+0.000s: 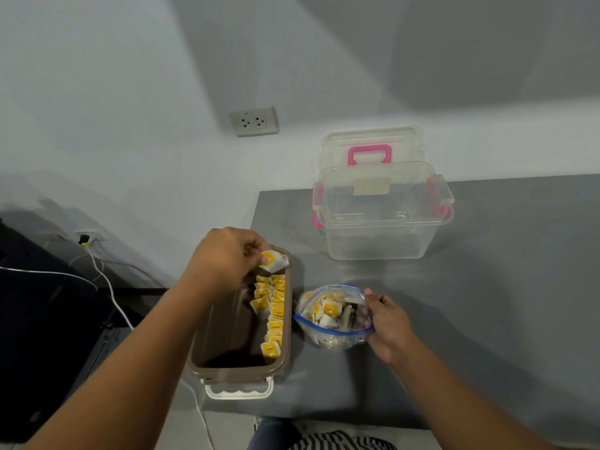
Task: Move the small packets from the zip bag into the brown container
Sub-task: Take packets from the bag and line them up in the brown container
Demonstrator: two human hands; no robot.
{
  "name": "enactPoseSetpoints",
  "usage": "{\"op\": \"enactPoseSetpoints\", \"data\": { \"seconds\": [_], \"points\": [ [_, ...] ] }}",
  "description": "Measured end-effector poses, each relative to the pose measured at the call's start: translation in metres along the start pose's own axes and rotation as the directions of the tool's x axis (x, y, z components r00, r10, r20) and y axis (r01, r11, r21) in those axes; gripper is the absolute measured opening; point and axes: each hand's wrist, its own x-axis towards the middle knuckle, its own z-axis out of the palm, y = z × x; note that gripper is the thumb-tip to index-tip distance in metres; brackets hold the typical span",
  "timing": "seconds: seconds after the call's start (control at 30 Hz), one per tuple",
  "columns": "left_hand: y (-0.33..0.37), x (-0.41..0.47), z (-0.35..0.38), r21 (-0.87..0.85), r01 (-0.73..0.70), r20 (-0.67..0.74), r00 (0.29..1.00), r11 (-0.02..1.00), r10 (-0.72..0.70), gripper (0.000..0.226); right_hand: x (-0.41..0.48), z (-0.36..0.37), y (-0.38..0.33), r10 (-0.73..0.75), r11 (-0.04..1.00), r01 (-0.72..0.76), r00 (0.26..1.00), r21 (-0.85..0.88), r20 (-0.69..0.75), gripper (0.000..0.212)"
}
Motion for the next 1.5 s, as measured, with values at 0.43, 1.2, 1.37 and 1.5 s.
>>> {"op": "enactPoseSetpoints", "data": {
  "seconds": [0.43,1.2,1.37,1.5],
  "points": [
    [-0.049,0.01,0.051,0.457,-0.031,0.373,0.914,0.889,-0.159,0.016,-0.008,0.003,0.001,0.012,0.998,-0.013,1.0,-0.056,-0.009,0.021],
    [-0.064,0.02,0.097,0.522,-0.024,0.359,0.913,0.853,-0.194,0.03,-0.011,0.004,0.005,0.02,0.998,-0.022,0.999,-0.055,-0.039,0.021],
    [-0.074,0.017,0.104,0.528,0.036,0.41,0.864,0.848,-0.292,0.073,-0.012,0.003,0.006,0.022,0.997,-0.024,0.999,-0.07,-0.029,0.023],
    [-0.071,0.016,0.106,0.538,-0.024,0.485,0.826,0.843,-0.286,0.055,-0.011,0.004,0.007,0.018,0.998,-0.02,0.999,-0.06,-0.037,0.022]
  ]
}}
